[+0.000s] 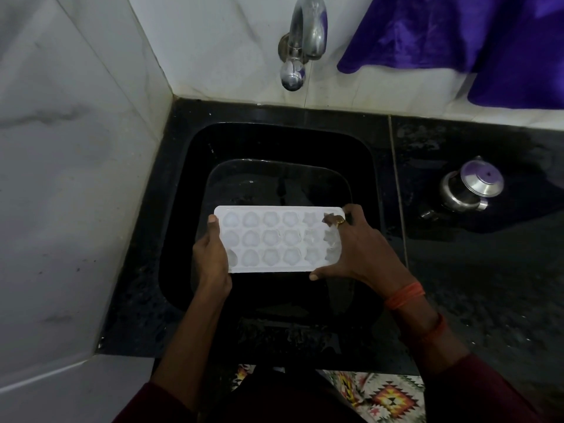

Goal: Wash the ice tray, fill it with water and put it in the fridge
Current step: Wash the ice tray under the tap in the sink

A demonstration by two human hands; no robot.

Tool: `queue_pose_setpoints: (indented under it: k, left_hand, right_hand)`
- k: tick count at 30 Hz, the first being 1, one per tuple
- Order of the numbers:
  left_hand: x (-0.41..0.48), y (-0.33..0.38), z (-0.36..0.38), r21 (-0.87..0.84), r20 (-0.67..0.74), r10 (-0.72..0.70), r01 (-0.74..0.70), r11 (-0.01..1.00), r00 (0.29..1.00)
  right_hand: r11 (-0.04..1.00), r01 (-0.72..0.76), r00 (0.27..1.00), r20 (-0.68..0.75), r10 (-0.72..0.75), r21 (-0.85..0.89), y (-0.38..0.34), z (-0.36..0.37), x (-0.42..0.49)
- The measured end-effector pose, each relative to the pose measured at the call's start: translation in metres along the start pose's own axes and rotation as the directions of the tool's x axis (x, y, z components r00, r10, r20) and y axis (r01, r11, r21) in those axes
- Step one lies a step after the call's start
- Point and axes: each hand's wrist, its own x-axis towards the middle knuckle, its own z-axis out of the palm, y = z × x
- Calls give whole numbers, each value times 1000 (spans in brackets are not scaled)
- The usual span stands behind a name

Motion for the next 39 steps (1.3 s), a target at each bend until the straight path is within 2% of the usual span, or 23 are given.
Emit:
queue_pose_setpoints:
  k: [15,20,24,29,34,39]
  left_hand:
    - [-3,0,-3,-16,-1,4,-4,1000,1000]
    - [-2,-3,-4,-15,-7,1,-1,1000,1000]
    - [-4,2,-3,-25,-3,-1,0,1000,1000]
    - [-7,3,-1,-54,4,1,-1,999,1000]
    - [-7,1,-2,-52,-3,3,-3,999,1000]
    - [-9,2,-2,-47,9,-3,3,999,1000]
  right_hand:
    - [1000,-15,1000,1,15,21,-3,2,-4]
    - [998,-15,1000,6,16,-56,-6,2,-8]
    - [999,15,999,-42,-13,34,-9,3,-11]
    - [995,60,998,1,-60,-76,-11,6,-9]
    - [988,100,994,-38,-105,-116,-14,8,-7]
    - [981,94,995,-6,-96,-167,-14,7,-4]
